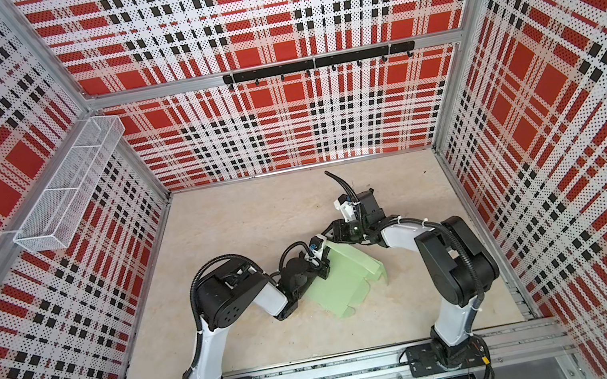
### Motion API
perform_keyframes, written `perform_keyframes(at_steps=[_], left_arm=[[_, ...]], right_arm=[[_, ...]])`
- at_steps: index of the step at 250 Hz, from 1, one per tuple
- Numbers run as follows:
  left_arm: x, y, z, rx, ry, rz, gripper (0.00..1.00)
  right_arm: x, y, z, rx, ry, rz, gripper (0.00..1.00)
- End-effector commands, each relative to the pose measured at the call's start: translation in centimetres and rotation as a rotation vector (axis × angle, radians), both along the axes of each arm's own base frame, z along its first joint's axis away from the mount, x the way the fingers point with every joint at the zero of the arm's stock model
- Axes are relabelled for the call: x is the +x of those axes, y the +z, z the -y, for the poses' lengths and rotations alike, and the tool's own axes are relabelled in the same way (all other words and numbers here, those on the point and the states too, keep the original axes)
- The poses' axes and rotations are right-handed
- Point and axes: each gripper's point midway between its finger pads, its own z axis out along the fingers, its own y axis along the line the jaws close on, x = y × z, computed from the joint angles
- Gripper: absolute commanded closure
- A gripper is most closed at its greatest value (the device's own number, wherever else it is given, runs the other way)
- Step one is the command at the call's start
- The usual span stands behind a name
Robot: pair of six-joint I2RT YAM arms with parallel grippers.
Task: Fold the paper box
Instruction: 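Hold the upright green box walls together with both grippers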
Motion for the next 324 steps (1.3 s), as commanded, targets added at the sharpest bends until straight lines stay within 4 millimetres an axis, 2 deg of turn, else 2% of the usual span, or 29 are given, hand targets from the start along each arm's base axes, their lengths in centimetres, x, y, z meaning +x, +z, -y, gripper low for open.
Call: perform_keyframes(at_steps=[1,14,38,118,178,186,194,230,267,291,324], left_arm=[[0.0,-1.7,0.5,0.039,0.005,-0.028,0.80],[0.0,-1.7,0.6,0.043,0.006,-0.028,0.72],[-0.1,-1.7,0.7,0.041,0.005,-0.027,0.71],[0.1,-1.7,0.5,0.038,0.017,-0.025,1.00],[0.1,-1.2,0.2,0.019,0.028,-0.014,1.00],[0.1,-1.0,0.2,0.008,0.033,-0.013,0.92],[0.2,-0.8,0.1,-0.003,0.036,-0.014,0.89],[-0.1,0.6,-0.1,-0.074,0.023,0.003,0.87],[-0.1,0.5,-0.1,-0.082,0.028,-0.004,0.86],[-0.1,0.9,-0.1,-0.101,0.022,-0.002,0.79],[0.1,0.9,-0.2,-0.108,0.029,-0.005,0.79]], right_arm=[[-2.4,-3.8,1.1,-0.094,-0.015,-0.136,0.56],[-2.5,-3.9,1.2,-0.095,-0.015,-0.136,0.56],[-2.4,-3.8,1.2,-0.095,-0.016,-0.135,0.56],[-2.6,-4.0,1.3,-0.098,-0.015,-0.139,0.56],[-2.7,-3.9,1.2,-0.098,-0.014,-0.138,0.56],[-2.7,-3.9,1.3,-0.098,-0.014,-0.139,0.56],[-2.7,-3.8,1.3,-0.098,-0.014,-0.138,0.56],[-2.8,-3.7,1.3,-0.102,-0.015,-0.138,0.56],[-2.7,-3.6,1.3,-0.101,-0.018,-0.139,0.57],[-2.7,-3.6,1.3,-0.101,-0.019,-0.141,0.57],[-3.0,-3.7,1.4,-0.105,-0.015,-0.144,0.57]])
